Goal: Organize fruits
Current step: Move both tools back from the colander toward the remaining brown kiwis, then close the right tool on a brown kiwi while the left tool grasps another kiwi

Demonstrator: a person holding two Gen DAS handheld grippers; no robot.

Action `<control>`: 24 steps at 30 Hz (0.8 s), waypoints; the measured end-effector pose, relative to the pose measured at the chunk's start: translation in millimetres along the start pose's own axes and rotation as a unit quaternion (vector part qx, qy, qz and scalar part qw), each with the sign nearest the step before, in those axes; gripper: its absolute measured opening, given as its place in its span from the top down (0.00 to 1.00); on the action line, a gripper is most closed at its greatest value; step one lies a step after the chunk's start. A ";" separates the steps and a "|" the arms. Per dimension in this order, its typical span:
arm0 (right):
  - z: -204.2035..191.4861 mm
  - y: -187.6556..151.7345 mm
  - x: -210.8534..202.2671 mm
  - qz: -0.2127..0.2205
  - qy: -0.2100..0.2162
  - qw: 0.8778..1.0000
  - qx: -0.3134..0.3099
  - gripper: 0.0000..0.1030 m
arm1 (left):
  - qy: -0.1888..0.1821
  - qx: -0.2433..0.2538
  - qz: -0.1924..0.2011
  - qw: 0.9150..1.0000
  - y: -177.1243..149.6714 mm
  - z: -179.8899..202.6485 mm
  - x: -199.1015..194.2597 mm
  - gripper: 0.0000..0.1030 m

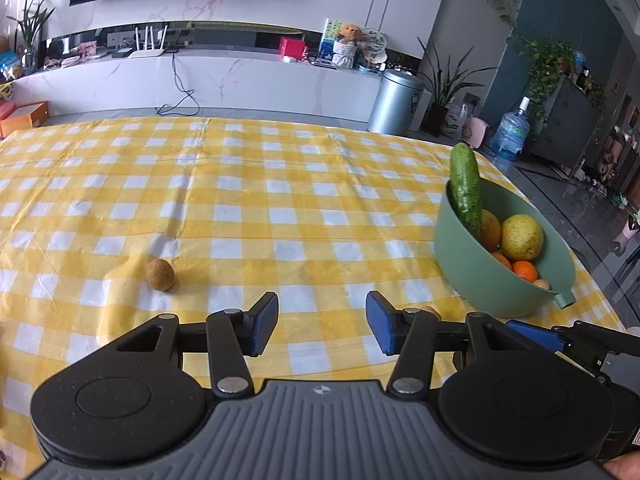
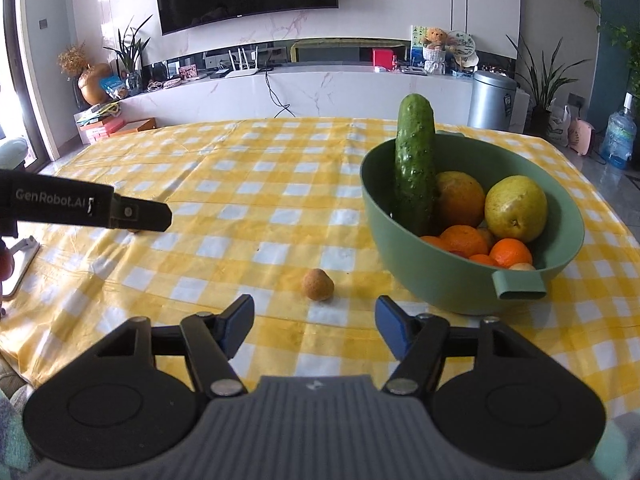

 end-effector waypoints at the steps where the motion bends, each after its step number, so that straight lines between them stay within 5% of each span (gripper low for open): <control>1: -0.6 1.3 2.4 0.000 -0.001 1.000 0.001 0.40 | 0.004 -0.002 0.002 1.000 -0.6 -1.8 1.0 0.42; 14: -2.7 20.1 36.7 -0.010 -0.003 1.000 0.016 0.49 | 0.063 -0.019 0.016 0.998 1.2 -16.1 14.7 0.42; 24: 1.0 25.8 62.9 -0.033 0.002 0.999 0.036 0.63 | 0.096 -0.078 0.033 0.992 3.1 -37.0 21.5 0.42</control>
Point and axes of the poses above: each gripper's, at about its wrist camera, not at the fingertips, and x roughly the way its jaws point, z to its right, y to its top, the point moved 1 cm from there along x, roughly the way its jaws point, and after that the axes turned 10 degrees about -z, right-handed, at the moved point
